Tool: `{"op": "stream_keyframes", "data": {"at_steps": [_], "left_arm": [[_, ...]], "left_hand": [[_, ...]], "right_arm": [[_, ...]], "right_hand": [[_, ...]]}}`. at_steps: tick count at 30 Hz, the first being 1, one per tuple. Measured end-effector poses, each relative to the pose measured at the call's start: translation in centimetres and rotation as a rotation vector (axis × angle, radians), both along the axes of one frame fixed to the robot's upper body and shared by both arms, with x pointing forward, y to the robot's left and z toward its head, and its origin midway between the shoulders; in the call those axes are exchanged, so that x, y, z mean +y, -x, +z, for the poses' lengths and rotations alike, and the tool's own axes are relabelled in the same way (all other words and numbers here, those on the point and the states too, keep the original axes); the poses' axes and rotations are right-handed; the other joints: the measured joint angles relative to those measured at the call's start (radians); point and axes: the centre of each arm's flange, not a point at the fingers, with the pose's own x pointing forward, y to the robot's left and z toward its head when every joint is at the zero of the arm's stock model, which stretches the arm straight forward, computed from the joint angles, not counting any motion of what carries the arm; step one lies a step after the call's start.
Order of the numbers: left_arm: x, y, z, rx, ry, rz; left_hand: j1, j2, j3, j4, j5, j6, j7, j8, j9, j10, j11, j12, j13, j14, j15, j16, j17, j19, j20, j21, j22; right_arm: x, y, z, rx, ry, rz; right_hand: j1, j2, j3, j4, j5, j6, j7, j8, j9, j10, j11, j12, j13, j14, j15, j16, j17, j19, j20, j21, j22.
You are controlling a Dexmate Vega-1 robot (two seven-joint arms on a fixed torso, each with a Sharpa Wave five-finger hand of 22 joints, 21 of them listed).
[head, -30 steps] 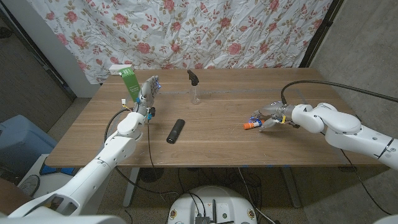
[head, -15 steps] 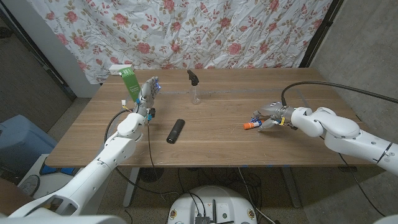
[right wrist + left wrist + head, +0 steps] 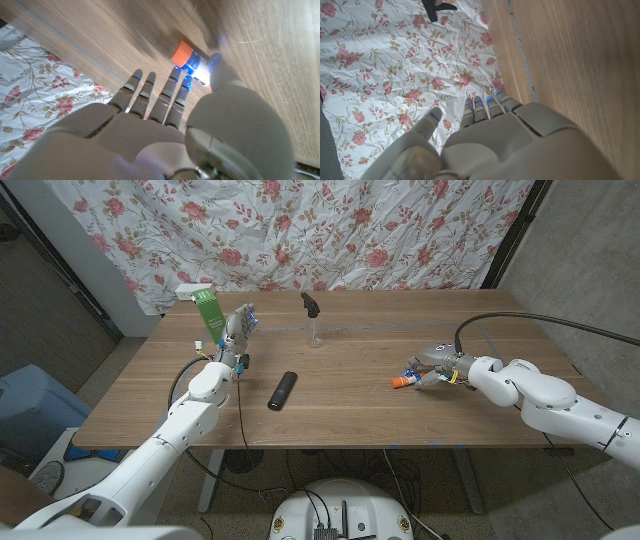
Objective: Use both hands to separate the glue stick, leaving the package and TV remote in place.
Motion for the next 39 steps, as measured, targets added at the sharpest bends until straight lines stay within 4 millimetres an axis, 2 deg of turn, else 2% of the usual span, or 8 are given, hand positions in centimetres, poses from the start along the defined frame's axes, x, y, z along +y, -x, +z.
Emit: {"op": "stream_keyframes", "data": {"at_steps": [3,5,13,22,31,32,39], "left_arm": [[0.04,0.01,-0.02,0.001,0.002,0.002],[0.06,0.01,-0.03,0.001,0.003,0.003],[0.12,0.0,-0.06,0.004,0.003,0.006],[0.19,-0.05,-0.02,0.005,0.004,0.009],[0.18,-0.13,-0.18,0.009,0.011,0.012],[0.18,-0.13,-0.17,0.008,0.012,0.013],[0.04,-0.09,-0.59,0.01,0.02,0.012]], "left_hand": [[0.0,0.0,0.0,0.0,0.0,0.0,0.0,0.0,0.0,0.0,0.0,0.0,0.0,0.0,0.0,0.0,0.0,0.0,0.0,0.0,0.0],[0.0,0.0,0.0,0.0,0.0,0.0,0.0,0.0,0.0,0.0,0.0,0.0,0.0,0.0,0.0,0.0,0.0,0.0,0.0,0.0,0.0],[0.0,0.0,0.0,0.0,0.0,0.0,0.0,0.0,0.0,0.0,0.0,0.0,0.0,0.0,0.0,0.0,0.0,0.0,0.0,0.0,0.0],[0.0,0.0,0.0,0.0,0.0,0.0,0.0,0.0,0.0,0.004,-0.004,0.0,0.0,0.0,0.0,0.0,0.0,0.0,0.0,0.0,0.0],[0.0,0.0,0.0,0.0,0.0,0.0,0.0,0.0,0.0,0.006,-0.006,0.0,0.0,0.0,0.0,0.0,0.0,0.004,0.004,0.0,0.0],[0.0,0.0,0.0,0.0,0.0,0.0,0.0,0.0,0.0,0.006,-0.006,0.0,0.0,0.0,0.0,0.0,0.0,0.004,0.004,0.0,0.0],[0.0,0.0,0.0,0.0,0.0,0.005,-0.005,0.0,0.0,0.006,-0.005,0.0,0.0,0.0,0.0,0.0,0.0,0.004,0.004,0.0,0.0]], "right_arm": [[0.02,-0.07,-0.17,-0.008,-0.001,0.002],[0.0,-0.14,-0.31,-0.01,-0.002,0.003],[0.12,-0.28,-0.64,-0.031,0.0,0.018],[0.2,-0.48,-0.88,-0.045,0.002,0.027],[0.18,-0.66,-0.89,-0.046,0.006,0.026],[0.16,-0.68,-0.87,-0.047,0.006,0.026],[0.19,-0.75,-0.82,-0.058,0.001,0.035]], "right_hand": [[0.007,0.006,0.0,0.0,0.0,0.019,-0.001,0.006,0.0,0.015,-0.001,0.0,0.0,0.007,0.004,0.006,0.0,0.002,-0.002,0.0,0.0],[0.02,-0.004,-0.001,0.001,0.0,0.029,0.0,0.009,0.003,0.024,-0.002,-0.003,0.0,0.01,0.001,0.007,0.0,0.006,-0.006,0.0,0.0],[0.034,0.011,-0.015,0.007,0.0,0.097,-0.003,0.028,0.005,0.07,-0.002,-0.011,0.0,0.025,0.001,0.021,0.005,0.007,-0.007,-0.005,0.0],[0.061,0.008,-0.015,0.007,0.0,0.126,-0.001,0.029,0.002,0.088,-0.006,-0.019,0.0,0.035,0.001,0.031,0.005,0.007,-0.007,-0.005,0.0],[0.089,0.037,-0.028,0.008,-0.001,0.19,-0.003,0.036,-0.003,0.166,-0.004,-0.019,0.003,0.06,0.001,0.055,0.019,0.013,-0.013,-0.005,0.0],[0.101,0.048,-0.03,0.01,-0.005,0.204,-0.002,0.037,-0.003,0.178,-0.006,-0.019,0.003,0.063,-0.002,0.06,0.021,0.014,-0.014,-0.005,0.0],[0.124,0.058,-0.046,0.009,-0.008,0.26,-0.004,0.047,-0.005,0.231,-0.006,-0.02,0.004,0.09,-0.005,0.085,0.032,0.021,-0.021,-0.005,0.0]]}}
